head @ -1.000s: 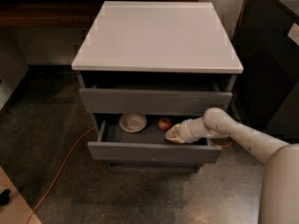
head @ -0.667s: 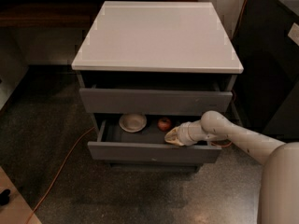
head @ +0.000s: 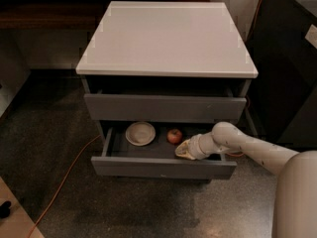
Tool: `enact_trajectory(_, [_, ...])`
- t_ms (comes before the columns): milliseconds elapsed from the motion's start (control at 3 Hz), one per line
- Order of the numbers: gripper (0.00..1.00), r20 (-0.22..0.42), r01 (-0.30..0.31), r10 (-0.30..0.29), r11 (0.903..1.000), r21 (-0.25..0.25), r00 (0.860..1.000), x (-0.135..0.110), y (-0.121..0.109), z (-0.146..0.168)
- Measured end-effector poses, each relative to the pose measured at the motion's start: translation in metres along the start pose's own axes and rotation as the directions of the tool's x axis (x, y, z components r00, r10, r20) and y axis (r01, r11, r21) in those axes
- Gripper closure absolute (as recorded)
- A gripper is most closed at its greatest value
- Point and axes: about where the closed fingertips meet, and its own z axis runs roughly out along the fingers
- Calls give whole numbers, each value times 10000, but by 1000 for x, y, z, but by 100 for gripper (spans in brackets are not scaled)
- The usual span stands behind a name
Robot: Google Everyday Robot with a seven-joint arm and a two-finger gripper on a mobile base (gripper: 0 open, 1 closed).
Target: Pick apple from middle drawer and place on counter
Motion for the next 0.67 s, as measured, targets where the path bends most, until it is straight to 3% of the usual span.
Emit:
enact_trajectory(333, [100, -130, -198, 195, 9995, -231, 9997, 7, 20, -1])
enact_trajectory(667, [100, -140, -215, 212, 9995, -250, 9997, 7, 21, -1])
